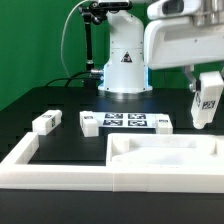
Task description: Assemble desk
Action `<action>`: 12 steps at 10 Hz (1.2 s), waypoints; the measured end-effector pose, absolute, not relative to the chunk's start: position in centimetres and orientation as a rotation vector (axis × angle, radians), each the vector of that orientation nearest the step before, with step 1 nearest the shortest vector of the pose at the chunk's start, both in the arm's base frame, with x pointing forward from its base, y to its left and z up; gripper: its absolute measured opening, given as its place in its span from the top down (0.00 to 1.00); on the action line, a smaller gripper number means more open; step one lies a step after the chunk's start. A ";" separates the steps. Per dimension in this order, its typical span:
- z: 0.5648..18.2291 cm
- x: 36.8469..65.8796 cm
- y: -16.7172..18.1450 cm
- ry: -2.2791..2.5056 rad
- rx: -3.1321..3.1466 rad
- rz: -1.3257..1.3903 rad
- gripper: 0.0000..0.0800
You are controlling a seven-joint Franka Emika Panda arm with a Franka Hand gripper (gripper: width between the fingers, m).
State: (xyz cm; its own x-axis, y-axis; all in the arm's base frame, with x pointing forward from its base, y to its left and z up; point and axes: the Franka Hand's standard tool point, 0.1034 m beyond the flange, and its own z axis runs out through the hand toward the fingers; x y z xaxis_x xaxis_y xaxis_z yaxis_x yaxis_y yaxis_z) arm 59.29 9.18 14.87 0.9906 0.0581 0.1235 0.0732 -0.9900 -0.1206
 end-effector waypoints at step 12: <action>14.6 63.3 10.0 -0.267 -2.921 -0.906 0.64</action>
Offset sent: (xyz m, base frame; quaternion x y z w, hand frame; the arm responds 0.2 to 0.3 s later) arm 0.0000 0.0000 0.0000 0.0000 0.1938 0.0000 0.9810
